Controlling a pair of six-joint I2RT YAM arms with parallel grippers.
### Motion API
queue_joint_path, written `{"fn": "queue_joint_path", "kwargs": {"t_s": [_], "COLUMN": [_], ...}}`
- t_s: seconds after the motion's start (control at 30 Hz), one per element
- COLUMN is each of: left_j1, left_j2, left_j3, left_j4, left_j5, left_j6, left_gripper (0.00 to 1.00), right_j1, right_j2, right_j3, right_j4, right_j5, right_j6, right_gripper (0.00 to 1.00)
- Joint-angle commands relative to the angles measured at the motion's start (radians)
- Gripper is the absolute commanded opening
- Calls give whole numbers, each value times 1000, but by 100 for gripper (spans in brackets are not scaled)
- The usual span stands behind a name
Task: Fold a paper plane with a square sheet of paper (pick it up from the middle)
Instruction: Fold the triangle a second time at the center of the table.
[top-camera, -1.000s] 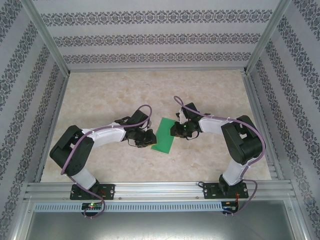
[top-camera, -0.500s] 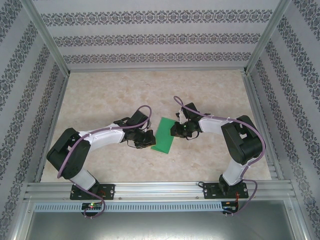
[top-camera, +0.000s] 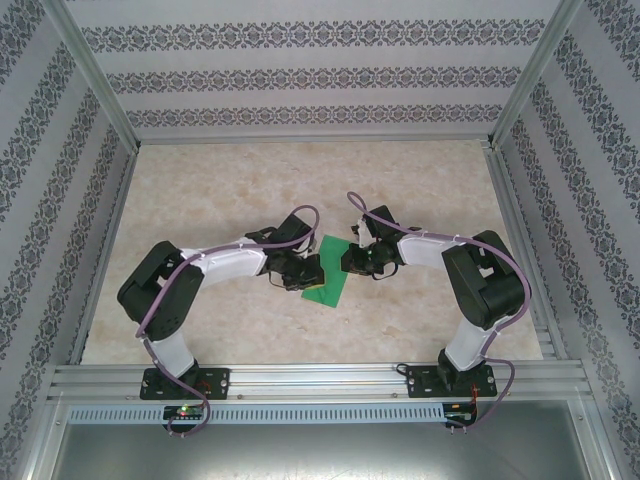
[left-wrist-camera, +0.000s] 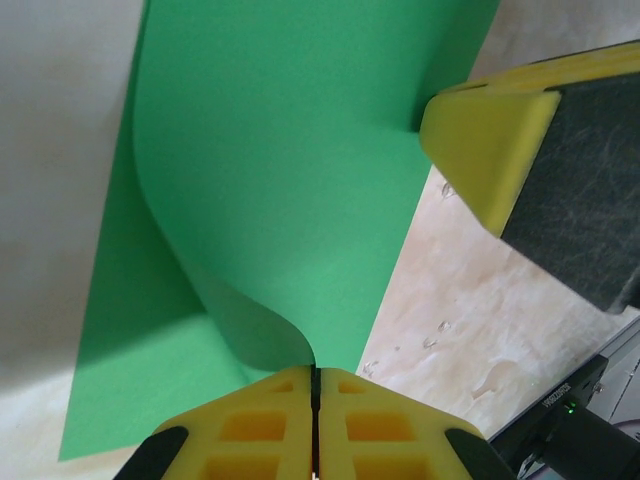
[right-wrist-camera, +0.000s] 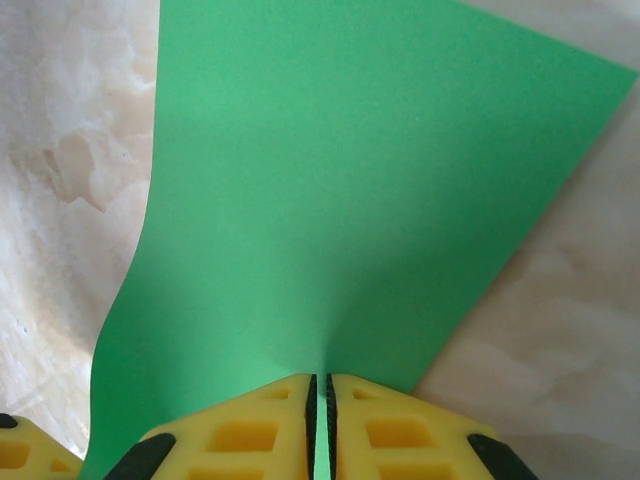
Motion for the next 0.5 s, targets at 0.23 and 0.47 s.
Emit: {"fn": "queue_joint_path", "kwargs": {"t_s": [0.23, 0.47], "left_j1": [-22, -24], "left_j2": [106, 166], "left_j3": [107, 153], "left_j4": [19, 28], "left_j5": [20, 28], "left_j6": [28, 31], "left_gripper": [9, 9], "right_j1": [9, 8], "right_j2": [14, 13], "right_j3": [-9, -14], "right_j4": [20, 19], "right_j5": [-28, -29], "right_j6": [-23, -25], "right_gripper": [14, 13]}}
